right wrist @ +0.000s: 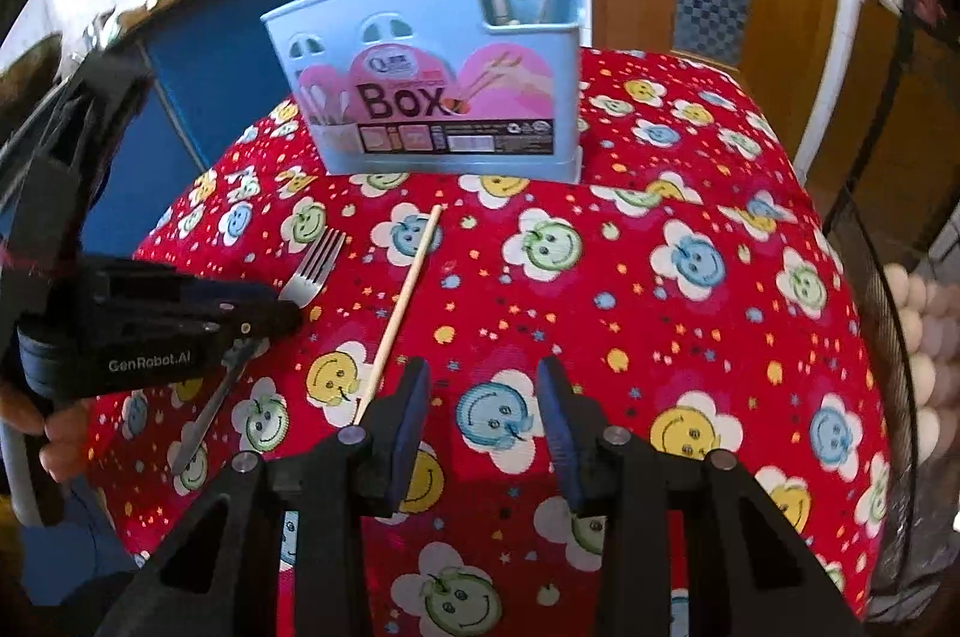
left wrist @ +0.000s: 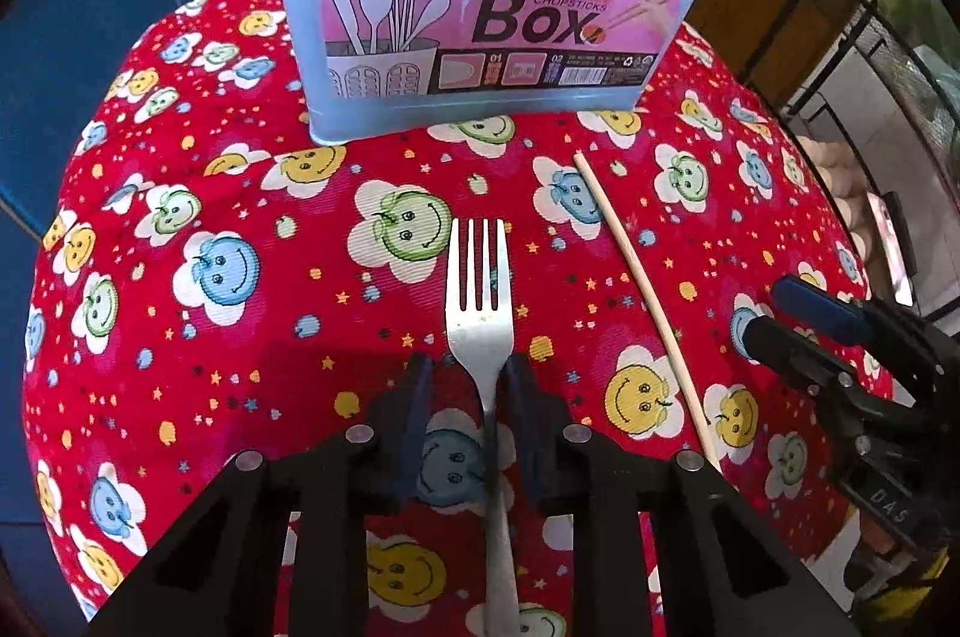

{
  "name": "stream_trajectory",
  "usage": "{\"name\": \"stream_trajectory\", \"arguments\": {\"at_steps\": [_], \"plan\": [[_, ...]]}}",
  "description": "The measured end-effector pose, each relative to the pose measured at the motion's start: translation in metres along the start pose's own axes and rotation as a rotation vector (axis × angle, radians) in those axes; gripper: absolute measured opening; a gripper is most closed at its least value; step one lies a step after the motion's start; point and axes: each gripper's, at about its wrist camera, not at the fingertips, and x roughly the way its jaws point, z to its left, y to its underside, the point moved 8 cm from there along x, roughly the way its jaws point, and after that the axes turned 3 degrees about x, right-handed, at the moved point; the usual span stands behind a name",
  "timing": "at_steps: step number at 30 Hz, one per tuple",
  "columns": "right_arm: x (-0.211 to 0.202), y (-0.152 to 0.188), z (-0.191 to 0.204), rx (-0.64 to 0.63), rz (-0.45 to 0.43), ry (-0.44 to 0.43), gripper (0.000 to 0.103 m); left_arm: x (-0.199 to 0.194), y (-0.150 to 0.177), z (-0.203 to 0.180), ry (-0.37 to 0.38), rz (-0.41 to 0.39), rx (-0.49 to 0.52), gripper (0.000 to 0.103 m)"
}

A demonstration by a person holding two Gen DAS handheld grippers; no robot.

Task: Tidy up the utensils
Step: 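Grasp the wooden chopstick with the right tool while the left tool lifts the metal fork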

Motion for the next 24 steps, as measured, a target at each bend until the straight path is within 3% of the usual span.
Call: {"name": "stream_trajectory", "arguments": {"at_steps": [4,8,12,24], "plan": [[-0.001,-0.009,0.005,-0.018,0.012,-0.022,0.04,0.001,-0.003,0.004,0.014,0.005,-0.007,0.016],[0.004,-0.015,0.009,-0.014,0.03,-0.045,0.04,-0.004,-0.001,0.021,0.091,-0.035,-0.102,0.006],[0.012,-0.018,0.015,0.005,0.061,-0.079,0.04,-0.009,0.002,0.033,0.151,-0.073,-0.178,0.005],[0.044,-0.024,0.031,0.019,0.157,-0.121,0.04,-0.03,0.015,0.047,0.208,-0.164,-0.22,0.001]]}}
